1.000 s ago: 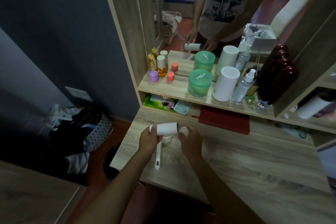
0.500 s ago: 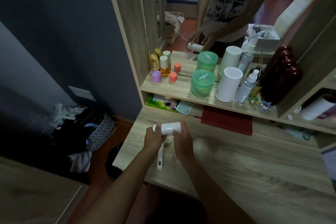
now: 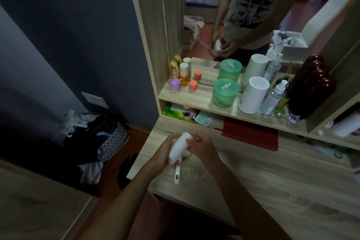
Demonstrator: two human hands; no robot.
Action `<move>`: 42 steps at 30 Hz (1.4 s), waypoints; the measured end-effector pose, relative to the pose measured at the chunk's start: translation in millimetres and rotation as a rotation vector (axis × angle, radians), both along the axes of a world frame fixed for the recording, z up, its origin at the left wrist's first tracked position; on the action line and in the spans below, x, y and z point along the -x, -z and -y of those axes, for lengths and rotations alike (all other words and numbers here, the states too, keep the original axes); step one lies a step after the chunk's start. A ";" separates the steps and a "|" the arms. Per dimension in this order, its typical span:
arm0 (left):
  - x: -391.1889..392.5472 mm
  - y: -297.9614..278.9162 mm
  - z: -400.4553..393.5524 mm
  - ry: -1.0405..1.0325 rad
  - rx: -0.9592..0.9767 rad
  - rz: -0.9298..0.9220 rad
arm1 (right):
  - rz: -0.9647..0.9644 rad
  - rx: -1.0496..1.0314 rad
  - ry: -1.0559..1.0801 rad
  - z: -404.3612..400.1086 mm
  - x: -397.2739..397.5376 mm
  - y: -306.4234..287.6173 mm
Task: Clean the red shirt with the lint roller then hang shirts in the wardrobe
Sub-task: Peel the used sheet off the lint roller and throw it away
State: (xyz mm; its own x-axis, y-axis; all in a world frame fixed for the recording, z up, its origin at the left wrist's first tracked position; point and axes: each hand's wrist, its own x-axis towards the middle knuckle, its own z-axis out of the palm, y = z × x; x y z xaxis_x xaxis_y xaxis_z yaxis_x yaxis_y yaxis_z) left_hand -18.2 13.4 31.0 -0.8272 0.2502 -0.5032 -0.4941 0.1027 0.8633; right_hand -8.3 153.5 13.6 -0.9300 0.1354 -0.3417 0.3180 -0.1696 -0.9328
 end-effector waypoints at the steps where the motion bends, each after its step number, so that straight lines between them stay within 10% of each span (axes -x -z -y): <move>1: -1.2 -2.1 2.6 0.010 -0.036 0.020 | 0.004 0.000 -0.015 2.2 0.5 -3.7; 9: 9.8 -6.4 21.4 -0.073 0.005 0.071 | 0.065 -0.366 0.129 14.0 7.0 1.3; 17: 15.4 -3.3 48.8 -0.233 -0.044 0.027 | 0.300 -0.860 -0.485 19.0 -11.9 65.7; 30: 13.1 -10.2 48.8 -0.356 -0.162 0.171 | 0.328 -0.828 -0.246 12.4 -30.2 69.4; 36: 8.5 -17.2 47.9 -0.357 -0.220 0.171 | 0.149 -0.870 -0.316 2.4 -33.9 67.2; 42: 5.0 -18.7 51.0 -0.420 -0.354 0.199 | -0.451 -0.793 -0.283 23.5 -35.0 -11.5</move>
State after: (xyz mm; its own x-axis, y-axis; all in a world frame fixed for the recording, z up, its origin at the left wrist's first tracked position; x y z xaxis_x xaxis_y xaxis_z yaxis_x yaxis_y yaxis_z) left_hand -23.2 -37.6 49.7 -0.7897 0.1027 -0.6048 -0.5867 -0.4145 0.6957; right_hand 26.7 129.9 25.2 -0.9855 -0.0762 0.1515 -0.1670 0.5930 -0.7877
